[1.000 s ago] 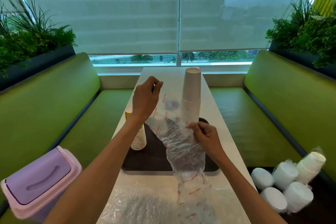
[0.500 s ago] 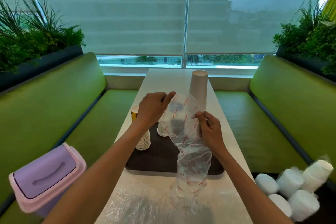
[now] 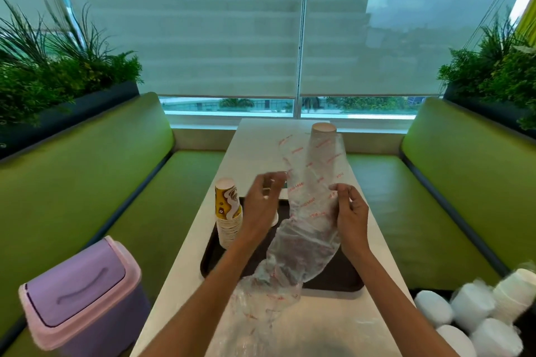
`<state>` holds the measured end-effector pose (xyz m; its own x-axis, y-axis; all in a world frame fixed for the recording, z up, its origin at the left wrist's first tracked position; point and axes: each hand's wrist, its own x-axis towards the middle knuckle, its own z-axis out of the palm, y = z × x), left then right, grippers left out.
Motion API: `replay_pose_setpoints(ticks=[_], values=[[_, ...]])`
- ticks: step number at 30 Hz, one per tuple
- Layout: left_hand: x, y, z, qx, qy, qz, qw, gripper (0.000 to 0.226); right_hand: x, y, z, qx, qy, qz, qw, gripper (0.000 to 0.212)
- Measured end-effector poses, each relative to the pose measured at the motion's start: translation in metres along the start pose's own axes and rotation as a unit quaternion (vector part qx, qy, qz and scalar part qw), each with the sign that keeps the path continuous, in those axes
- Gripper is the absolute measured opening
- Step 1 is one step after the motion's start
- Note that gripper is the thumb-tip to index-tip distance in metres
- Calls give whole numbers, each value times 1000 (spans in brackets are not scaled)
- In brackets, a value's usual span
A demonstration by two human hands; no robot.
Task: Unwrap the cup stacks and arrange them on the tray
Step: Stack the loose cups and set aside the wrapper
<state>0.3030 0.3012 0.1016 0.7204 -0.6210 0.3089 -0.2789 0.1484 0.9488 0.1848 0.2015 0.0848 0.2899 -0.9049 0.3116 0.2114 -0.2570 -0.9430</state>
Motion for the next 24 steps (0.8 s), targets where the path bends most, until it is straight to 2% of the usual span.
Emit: replay_pose_setpoints(ticks=[3,6,7,9,11,13,15,17,19,21,24], values=[[-22,-4,18,12,-45,14,999,42,-3,-5,5,48,11,24,998,23],[-27,-6,26,102,-28,62,992,16,0,-9,0,94,11,48,994,16],[-27,-6,25,132,-26,81,988,14,2,-10,-4,105,15,51,993,12],[-26,-4,21,179,-42,114,976,11,17,-12,-16,60,44,1,997,22],[-26,-4,15,213,-69,132,966,11,39,-25,-26,-68,57,-108,990,45],[-26,-6,10,244,-92,141,955,18,62,-45,-28,-177,17,-222,959,59],[-27,-7,8,270,-112,142,946,21,77,-63,-25,-267,-74,-267,923,64],[-29,-6,7,290,-120,147,938,23,80,-73,-16,-326,-196,-222,898,65],[-30,-6,6,301,-121,160,932,23,79,-71,-10,-345,-269,-171,883,63],[-32,-6,3,314,-112,169,927,22,77,-64,-7,-344,-275,-160,883,55],[-32,-7,-3,308,-100,171,930,20,77,-59,-7,-296,-254,-144,910,47]])
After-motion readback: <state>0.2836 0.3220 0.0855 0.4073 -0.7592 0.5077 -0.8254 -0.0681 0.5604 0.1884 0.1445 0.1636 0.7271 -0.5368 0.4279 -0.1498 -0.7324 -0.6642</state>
